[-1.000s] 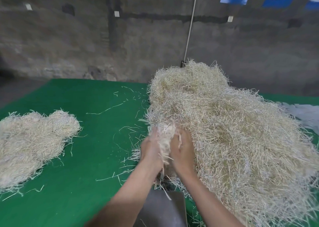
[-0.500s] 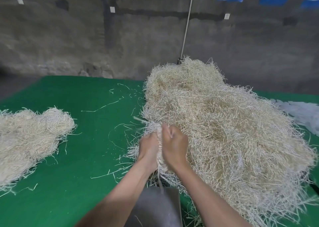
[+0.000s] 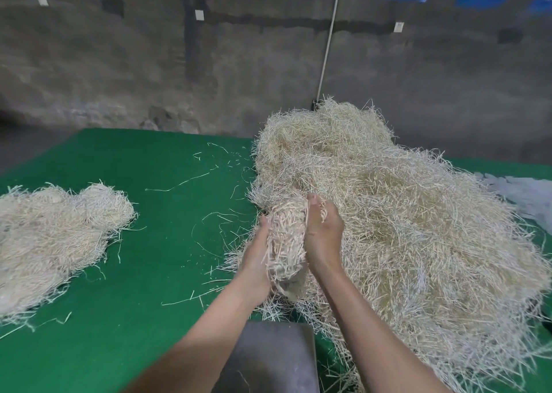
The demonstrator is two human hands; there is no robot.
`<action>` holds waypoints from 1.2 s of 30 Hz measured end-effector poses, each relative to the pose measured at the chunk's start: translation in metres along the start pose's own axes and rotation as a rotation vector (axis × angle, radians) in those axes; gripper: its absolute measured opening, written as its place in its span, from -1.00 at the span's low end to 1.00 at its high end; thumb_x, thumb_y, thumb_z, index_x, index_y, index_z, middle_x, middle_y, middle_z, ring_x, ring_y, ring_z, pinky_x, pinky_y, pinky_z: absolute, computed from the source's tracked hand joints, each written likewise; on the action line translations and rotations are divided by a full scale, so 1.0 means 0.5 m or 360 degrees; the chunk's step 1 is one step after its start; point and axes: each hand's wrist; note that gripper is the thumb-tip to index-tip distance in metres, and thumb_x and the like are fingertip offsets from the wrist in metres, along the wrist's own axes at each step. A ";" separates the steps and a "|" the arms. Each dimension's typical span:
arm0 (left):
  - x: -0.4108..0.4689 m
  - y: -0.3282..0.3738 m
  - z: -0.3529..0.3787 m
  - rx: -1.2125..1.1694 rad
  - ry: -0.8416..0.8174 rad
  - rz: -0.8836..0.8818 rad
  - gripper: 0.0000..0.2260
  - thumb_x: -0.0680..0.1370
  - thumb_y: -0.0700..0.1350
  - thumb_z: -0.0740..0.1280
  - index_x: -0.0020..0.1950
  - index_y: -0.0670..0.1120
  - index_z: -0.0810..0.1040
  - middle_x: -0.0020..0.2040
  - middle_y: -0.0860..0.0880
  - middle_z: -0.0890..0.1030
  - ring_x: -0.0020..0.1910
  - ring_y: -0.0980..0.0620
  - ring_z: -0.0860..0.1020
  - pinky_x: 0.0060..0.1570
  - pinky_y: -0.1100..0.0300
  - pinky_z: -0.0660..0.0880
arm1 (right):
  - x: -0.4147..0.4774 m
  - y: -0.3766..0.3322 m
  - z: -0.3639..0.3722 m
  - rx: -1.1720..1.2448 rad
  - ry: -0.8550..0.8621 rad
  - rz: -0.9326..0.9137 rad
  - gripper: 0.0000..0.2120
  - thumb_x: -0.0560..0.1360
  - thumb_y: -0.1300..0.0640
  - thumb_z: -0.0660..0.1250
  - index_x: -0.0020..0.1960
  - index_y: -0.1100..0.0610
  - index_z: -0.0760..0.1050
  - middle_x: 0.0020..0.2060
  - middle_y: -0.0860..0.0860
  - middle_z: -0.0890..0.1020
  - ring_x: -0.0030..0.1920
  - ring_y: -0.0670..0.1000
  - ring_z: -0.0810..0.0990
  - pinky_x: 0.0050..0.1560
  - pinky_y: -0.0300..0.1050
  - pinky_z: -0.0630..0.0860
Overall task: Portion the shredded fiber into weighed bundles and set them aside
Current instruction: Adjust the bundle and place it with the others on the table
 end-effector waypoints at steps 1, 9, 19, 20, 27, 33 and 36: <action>0.001 -0.004 0.006 -0.0041 0.0022 0.0016 -0.56 0.54 0.23 0.16 0.09 -0.09 0.58 -0.06 -0.14 0.69 -0.14 -0.09 0.68 -0.30 0.09 0.59 | -0.010 0.001 0.000 -0.0185 -0.0011 -0.0139 -0.87 0.61 0.03 0.15 0.13 -0.12 0.38 0.07 -0.22 0.45 0.09 -0.25 0.48 0.06 -0.42 0.39; 0.016 -0.008 0.031 0.0277 0.0434 0.0326 -0.71 0.65 -0.15 0.14 0.33 -0.20 0.42 0.30 -0.19 0.44 0.00 -0.06 0.57 -0.04 0.17 0.56 | -0.033 0.009 0.020 -0.0567 -0.0119 -0.0500 -0.62 0.57 -0.15 0.14 -0.34 0.03 0.33 -0.44 -0.08 0.38 -0.45 -0.10 0.26 -0.43 -0.27 0.24; 0.010 0.009 0.030 0.0642 0.0307 0.0340 -0.83 0.65 -0.09 0.14 -0.08 -0.05 0.47 -0.27 0.12 0.43 -0.30 0.19 0.42 -0.11 0.17 0.47 | -0.040 0.013 0.017 -0.0187 0.0036 -0.0116 -0.89 0.58 0.01 0.20 -0.02 0.05 0.40 -0.10 0.00 0.51 -0.12 -0.07 0.48 -0.09 -0.34 0.41; 0.007 0.012 0.029 0.0745 0.0304 0.0380 -0.81 0.64 -0.10 0.15 -0.16 -0.01 0.43 -0.31 0.15 0.39 -0.33 0.20 0.39 -0.11 0.19 0.39 | -0.033 0.014 0.004 -0.0092 -0.0035 -0.0057 -0.76 0.57 -0.01 0.22 0.21 0.01 0.35 0.17 0.01 0.46 0.15 -0.04 0.45 0.18 -0.27 0.36; 0.031 0.043 -0.005 0.0564 0.0345 0.0436 -0.57 0.53 0.05 0.32 0.35 -0.02 0.34 0.23 0.02 0.39 0.16 0.08 0.32 0.05 0.11 0.25 | -0.074 0.008 0.037 0.0600 -0.0223 0.0806 -0.15 0.38 -0.30 0.28 0.52 0.03 0.05 0.46 0.04 0.22 0.42 0.04 0.22 0.37 0.18 0.18; -0.006 -0.021 -0.070 -0.0150 -0.0073 -0.0153 -0.29 0.43 0.42 0.10 0.48 0.08 0.27 0.40 -0.09 0.40 0.36 -0.15 0.40 0.34 -0.23 0.24 | -0.044 0.039 0.051 0.0612 0.0068 0.0729 -0.25 0.53 -0.18 0.23 0.53 0.15 0.00 0.46 0.08 0.21 0.41 0.09 0.24 0.39 0.14 0.16; 0.014 -0.027 -0.057 -0.0394 0.0296 -0.0060 -0.40 0.52 0.30 0.18 0.32 -0.15 0.46 0.11 -0.14 0.63 0.06 -0.13 0.61 0.03 0.03 0.55 | -0.106 0.066 0.082 0.0089 -0.0143 0.0395 -0.50 0.57 -0.05 0.22 0.45 0.11 0.25 0.41 0.08 0.32 0.34 -0.05 0.27 0.32 -0.10 0.16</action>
Point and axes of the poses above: each hand's wrist, its own x-axis towards the middle knuckle, its own z-axis out of the palm, y = z × x
